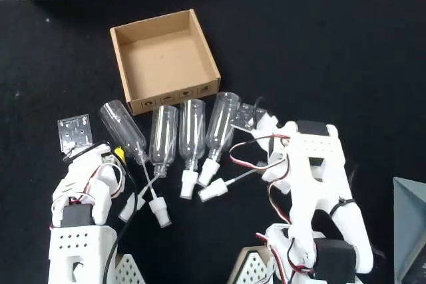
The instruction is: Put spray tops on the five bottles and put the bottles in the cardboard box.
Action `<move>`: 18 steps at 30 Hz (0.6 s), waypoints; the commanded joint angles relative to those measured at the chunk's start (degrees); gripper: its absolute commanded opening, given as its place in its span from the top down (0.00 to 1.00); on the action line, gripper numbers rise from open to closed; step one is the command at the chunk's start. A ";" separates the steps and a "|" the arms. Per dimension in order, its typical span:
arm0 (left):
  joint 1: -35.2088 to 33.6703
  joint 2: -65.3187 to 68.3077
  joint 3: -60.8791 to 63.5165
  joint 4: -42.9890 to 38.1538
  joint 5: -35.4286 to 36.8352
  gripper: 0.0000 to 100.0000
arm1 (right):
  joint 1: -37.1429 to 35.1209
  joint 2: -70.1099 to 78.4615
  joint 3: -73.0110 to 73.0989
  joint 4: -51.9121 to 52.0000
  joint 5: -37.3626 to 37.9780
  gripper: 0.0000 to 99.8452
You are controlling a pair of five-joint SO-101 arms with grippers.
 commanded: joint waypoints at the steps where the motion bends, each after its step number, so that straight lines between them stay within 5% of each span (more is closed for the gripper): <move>1: -0.13 -0.09 1.19 0.18 -0.18 0.85 | 1.41 -2.42 1.19 -3.34 0.53 0.66; 8: -0.13 -0.09 1.19 0.18 -0.18 0.85 | 1.67 -2.42 1.36 -3.34 0.53 0.66; 18: -0.13 -0.09 1.19 0.18 -0.18 0.85 | 1.49 -2.86 1.54 -1.58 -1.05 0.85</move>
